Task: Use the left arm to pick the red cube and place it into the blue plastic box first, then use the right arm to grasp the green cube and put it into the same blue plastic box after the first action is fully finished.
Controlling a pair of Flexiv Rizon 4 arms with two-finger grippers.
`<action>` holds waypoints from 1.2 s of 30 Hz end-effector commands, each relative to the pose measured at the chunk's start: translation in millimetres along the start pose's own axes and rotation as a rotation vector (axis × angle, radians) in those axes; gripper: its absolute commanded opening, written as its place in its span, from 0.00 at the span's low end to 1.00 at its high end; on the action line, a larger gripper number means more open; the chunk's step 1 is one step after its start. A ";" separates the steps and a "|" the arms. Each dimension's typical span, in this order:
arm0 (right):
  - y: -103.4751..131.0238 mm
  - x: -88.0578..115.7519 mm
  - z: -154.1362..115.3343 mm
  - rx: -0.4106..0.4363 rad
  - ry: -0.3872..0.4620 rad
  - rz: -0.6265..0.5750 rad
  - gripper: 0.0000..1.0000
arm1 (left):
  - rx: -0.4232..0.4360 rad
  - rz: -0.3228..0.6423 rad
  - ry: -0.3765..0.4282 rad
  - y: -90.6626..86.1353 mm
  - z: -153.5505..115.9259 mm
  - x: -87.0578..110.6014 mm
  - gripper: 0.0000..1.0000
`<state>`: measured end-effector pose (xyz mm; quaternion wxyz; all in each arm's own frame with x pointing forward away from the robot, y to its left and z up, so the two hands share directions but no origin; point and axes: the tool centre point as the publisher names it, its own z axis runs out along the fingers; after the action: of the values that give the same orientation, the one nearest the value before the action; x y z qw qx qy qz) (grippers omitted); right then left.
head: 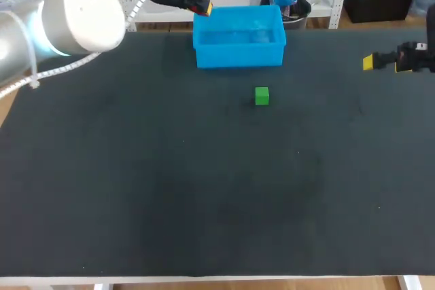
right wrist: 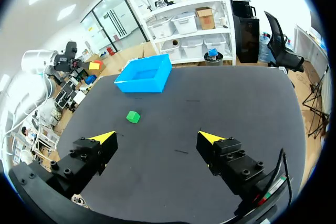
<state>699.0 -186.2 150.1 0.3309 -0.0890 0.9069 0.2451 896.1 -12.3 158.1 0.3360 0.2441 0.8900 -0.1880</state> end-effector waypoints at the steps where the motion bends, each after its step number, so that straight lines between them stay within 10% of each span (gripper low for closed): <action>1: 0.1 -0.2 0.5 0.002 0.000 0.000 1.00 | 0.026 0.018 0.015 7.7 42.0 -23.4 0.00; 36: 0.1 -0.2 0.5 0.002 0.000 0.000 1.00 | 0.052 0.039 0.118 35.6 133.0 -23.4 0.00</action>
<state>699.0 -186.2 150.1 0.3309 -0.0889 0.9070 0.2451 970.8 -45.5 87.0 0.3049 0.2744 0.8919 -0.1904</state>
